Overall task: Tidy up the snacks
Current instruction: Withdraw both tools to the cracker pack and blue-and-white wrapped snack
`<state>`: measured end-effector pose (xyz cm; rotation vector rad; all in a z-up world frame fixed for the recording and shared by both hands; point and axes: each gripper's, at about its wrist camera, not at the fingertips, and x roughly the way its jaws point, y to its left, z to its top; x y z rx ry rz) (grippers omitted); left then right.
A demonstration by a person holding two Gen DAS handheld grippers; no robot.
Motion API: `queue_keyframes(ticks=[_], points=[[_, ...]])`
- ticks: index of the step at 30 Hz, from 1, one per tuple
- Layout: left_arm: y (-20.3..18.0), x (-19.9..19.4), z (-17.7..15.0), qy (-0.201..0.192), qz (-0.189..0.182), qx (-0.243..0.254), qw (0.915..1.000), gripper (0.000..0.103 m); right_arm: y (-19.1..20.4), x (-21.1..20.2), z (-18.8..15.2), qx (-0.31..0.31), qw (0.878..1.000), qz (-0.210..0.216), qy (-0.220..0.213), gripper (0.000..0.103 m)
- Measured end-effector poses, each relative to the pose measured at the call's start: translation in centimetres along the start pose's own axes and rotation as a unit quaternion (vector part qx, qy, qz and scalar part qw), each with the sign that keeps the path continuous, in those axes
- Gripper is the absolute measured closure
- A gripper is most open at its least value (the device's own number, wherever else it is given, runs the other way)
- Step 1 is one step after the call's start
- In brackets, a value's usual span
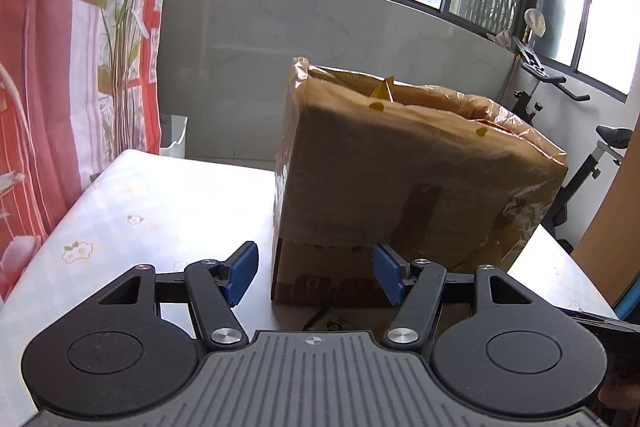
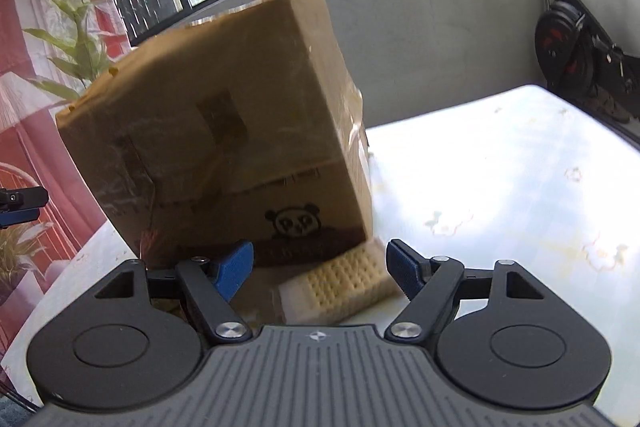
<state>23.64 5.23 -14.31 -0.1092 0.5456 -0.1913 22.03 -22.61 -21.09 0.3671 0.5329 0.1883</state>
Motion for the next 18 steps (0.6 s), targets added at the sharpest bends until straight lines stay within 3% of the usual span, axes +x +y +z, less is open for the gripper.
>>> queue_keyframes(ticks=[7,13,18], points=[[1.4,0.4,-1.4,0.011,0.0,-0.017,0.9998,0.037,-0.2,2.3,0.0,0.02,0.998,-0.022,0.056,0.027],[2.1,0.2,-2.1,0.006,0.004,-0.032,0.9994,0.037,0.3,5.2,1.6,-0.002,0.987,-0.146,0.066,0.027],[2.4,0.1,-2.8,0.008,0.004,-0.041,0.9991,0.037,2.6,7.0,2.2,-0.057,0.978,-0.188,0.065,0.022]])
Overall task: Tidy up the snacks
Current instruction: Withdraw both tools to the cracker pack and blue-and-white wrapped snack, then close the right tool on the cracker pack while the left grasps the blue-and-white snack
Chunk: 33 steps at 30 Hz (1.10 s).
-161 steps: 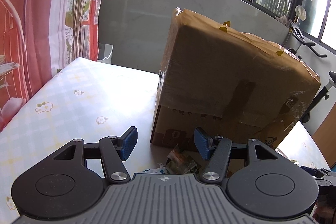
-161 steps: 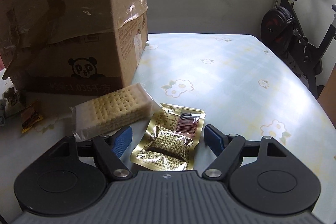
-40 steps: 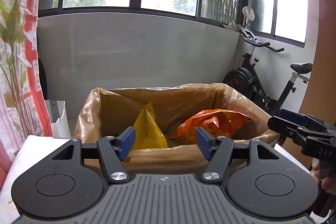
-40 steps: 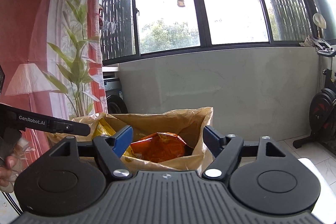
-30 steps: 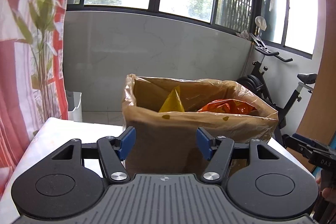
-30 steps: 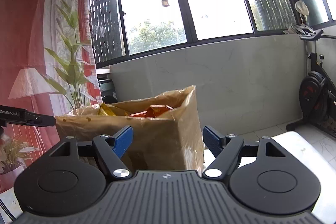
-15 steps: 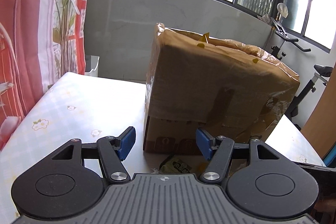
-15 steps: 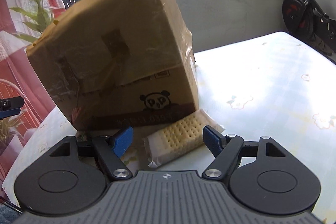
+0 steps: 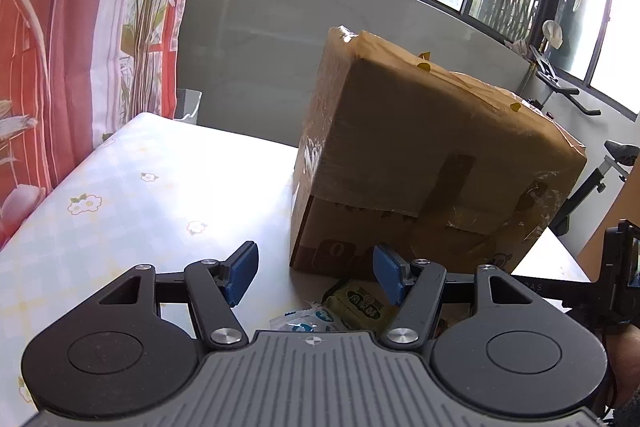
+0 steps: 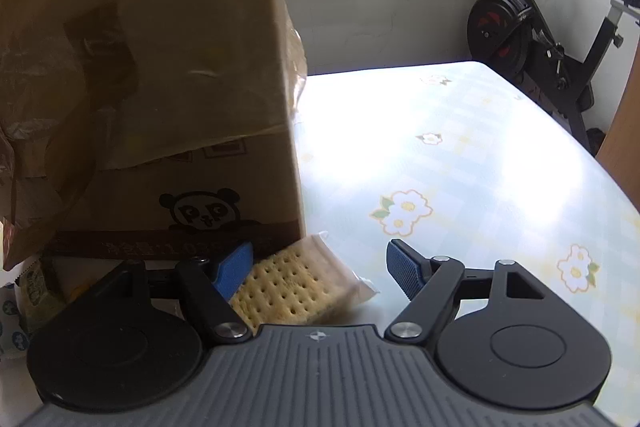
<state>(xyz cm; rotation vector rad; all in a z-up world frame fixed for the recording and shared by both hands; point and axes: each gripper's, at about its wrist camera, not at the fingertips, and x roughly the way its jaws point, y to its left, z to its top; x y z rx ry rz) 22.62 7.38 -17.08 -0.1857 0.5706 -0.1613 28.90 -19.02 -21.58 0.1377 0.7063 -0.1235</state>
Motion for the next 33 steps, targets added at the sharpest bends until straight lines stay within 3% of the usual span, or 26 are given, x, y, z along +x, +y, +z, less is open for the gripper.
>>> queue_keyframes(ticks=[5,15,26,30,33], points=[[0.2,0.0,-0.1,0.0,0.0,-0.004,1.0,0.037,2.3,1.3,-0.6,-0.059,0.998,0.0,0.027,0.021],[0.0,0.2,-0.5,0.008,-0.002,-0.012,0.9999,0.037,1.5,-1.2,-5.5,-0.125,0.992,0.017,-0.016,0.019],[-0.4,0.3,-1.2,0.02,-0.005,-0.002,0.9998,0.037,-1.6,-4.2,-5.9,-0.061,0.997,0.029,-0.032,0.019],[-0.4,0.6,-1.3,0.023,-0.005,-0.003,0.9997,0.037,-2.5,-4.3,-5.5,-0.008,0.998,0.066,0.008,0.019],[-0.6,0.5,-1.4,0.025,-0.007,0.0,0.9997,0.037,-2.4,-3.5,-5.2,-0.003,0.996,0.089,0.027,0.019]])
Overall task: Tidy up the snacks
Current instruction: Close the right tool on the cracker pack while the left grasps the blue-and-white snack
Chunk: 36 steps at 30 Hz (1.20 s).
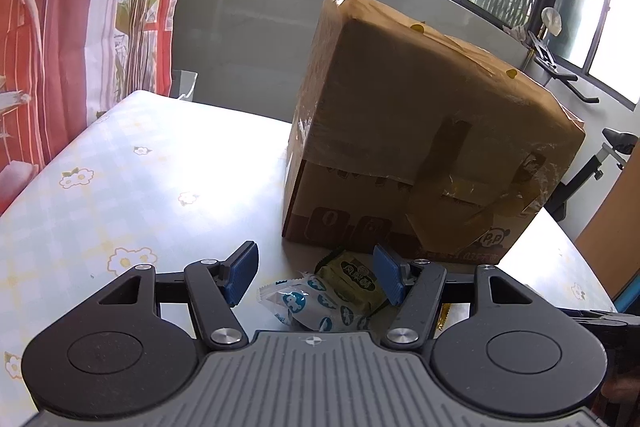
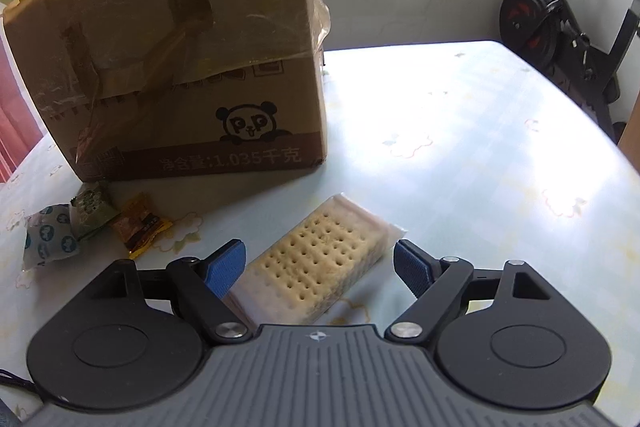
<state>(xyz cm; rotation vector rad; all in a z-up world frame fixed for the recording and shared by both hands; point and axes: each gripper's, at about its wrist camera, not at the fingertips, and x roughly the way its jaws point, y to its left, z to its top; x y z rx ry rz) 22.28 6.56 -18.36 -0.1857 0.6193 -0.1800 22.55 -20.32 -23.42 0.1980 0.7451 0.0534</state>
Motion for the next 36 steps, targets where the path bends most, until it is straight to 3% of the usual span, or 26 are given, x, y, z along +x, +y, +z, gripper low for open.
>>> queue_keyframes(ticks=[8,13,16,29,36], points=[[0.0,0.0,-0.2,0.004,0.003,-0.003,1.0,0.037,2.1,1.9,1.2,-0.087,0.995,0.039,-0.015,0.025],[-0.4,0.3,-0.8,0.012,0.002,-0.007,0.9999,0.037,3.2,1.8,-0.1,-0.121,0.992,0.034,-0.023,0.03],[-0.8,0.7,-1.2,0.021,0.003,-0.008,0.9997,0.037,2.9,2.0,-1.0,-0.133,0.99,0.029,-0.023,0.04],[-1.7,2.2,-2.8,0.059,0.029,-0.009,0.9978,0.037,2.9,1.7,-1.7,-0.146,0.986,0.072,-0.045,0.052],[-1.1,4.3,-2.6,0.072,0.051,-0.056,0.9945,0.037,2.1,1.4,-1.7,-0.135,0.986,0.081,-0.047,0.052]])
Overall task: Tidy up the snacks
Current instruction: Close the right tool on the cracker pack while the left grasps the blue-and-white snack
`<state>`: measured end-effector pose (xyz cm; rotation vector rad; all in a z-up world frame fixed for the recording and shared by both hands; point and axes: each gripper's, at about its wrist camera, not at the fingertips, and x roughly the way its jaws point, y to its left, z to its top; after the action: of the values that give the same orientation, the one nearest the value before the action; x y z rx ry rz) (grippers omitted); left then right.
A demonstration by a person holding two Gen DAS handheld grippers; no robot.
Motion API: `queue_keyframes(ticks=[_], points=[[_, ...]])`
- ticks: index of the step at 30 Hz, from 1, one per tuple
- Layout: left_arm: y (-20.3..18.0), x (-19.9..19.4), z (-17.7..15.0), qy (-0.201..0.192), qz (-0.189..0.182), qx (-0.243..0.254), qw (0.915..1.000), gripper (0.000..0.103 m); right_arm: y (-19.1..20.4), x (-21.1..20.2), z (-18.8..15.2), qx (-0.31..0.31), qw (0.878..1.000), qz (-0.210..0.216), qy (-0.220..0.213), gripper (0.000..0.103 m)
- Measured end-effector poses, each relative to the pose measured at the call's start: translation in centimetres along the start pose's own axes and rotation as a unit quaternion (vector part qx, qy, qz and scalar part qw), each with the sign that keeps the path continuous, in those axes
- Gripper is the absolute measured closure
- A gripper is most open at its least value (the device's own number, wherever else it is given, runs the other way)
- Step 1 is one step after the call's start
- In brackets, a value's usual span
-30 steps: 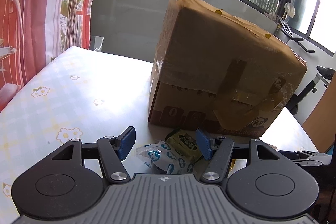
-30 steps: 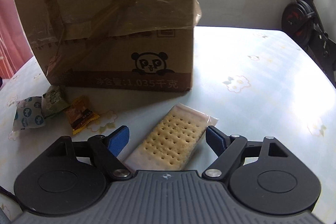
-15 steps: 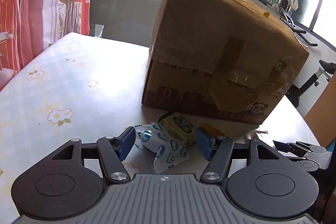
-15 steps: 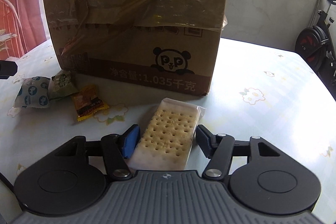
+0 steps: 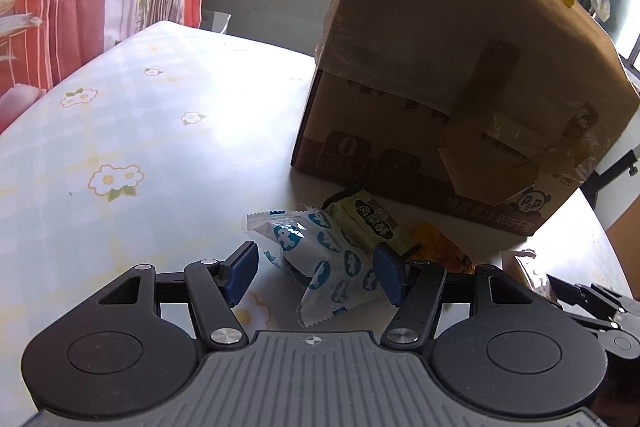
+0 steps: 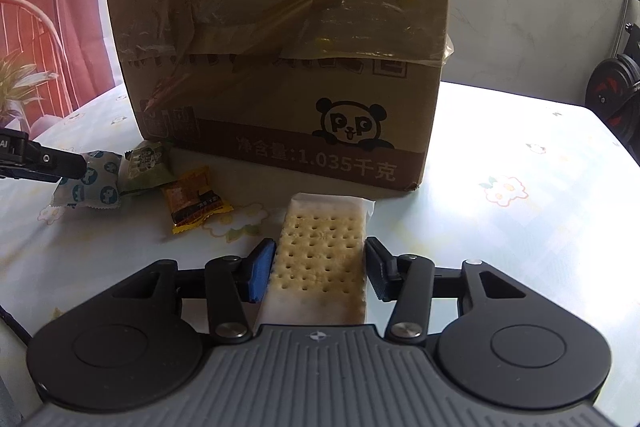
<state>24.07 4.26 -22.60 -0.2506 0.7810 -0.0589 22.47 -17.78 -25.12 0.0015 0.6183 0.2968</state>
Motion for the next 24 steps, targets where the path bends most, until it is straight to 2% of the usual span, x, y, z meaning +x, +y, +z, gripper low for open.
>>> queue_keyframes(ticks=[2,3,4,6,7,9,14,18,24], points=[[0.1,0.6,0.0,0.005,-0.002,-0.009,0.9999,0.039,-0.1,-0.1,0.0,0.002,1.0,0.002,-0.001,0.052],[0.1,0.8,0.0,0.008,-0.003,-0.012,0.9999,0.042,-0.2,-0.1,0.0,0.003,1.0,0.003,-0.001,0.052],[0.1,1.0,-0.1,0.01,0.0,-0.011,0.9999,0.05,-0.3,-0.1,0.0,0.004,1.0,0.005,-0.001,0.052],[0.0,0.9,-0.4,0.003,0.001,-0.002,1.0,0.055,-0.4,-0.2,0.0,0.006,1.0,0.007,-0.001,0.052],[-0.1,0.7,-0.5,-0.001,0.0,0.002,1.0,0.062,-0.4,-0.2,0.0,0.007,1.0,0.007,-0.001,0.052],[-0.2,0.3,-0.5,-0.008,0.002,0.01,0.9999,0.065,-0.4,-0.2,0.0,0.008,1.0,0.008,-0.002,0.052],[-0.6,-1.5,-0.5,-0.031,-0.01,0.029,0.999,0.069,-0.3,-0.5,0.0,0.006,1.0,0.021,-0.005,0.053],[-0.8,-3.0,-0.4,-0.046,-0.021,0.043,0.9978,0.071,-0.6,-1.7,-0.1,0.02,0.999,0.026,-0.027,0.053],[-0.2,-2.4,-0.8,-0.029,-0.012,0.031,0.999,0.071,-0.6,-1.9,-0.1,0.027,0.999,0.026,-0.03,0.053]])
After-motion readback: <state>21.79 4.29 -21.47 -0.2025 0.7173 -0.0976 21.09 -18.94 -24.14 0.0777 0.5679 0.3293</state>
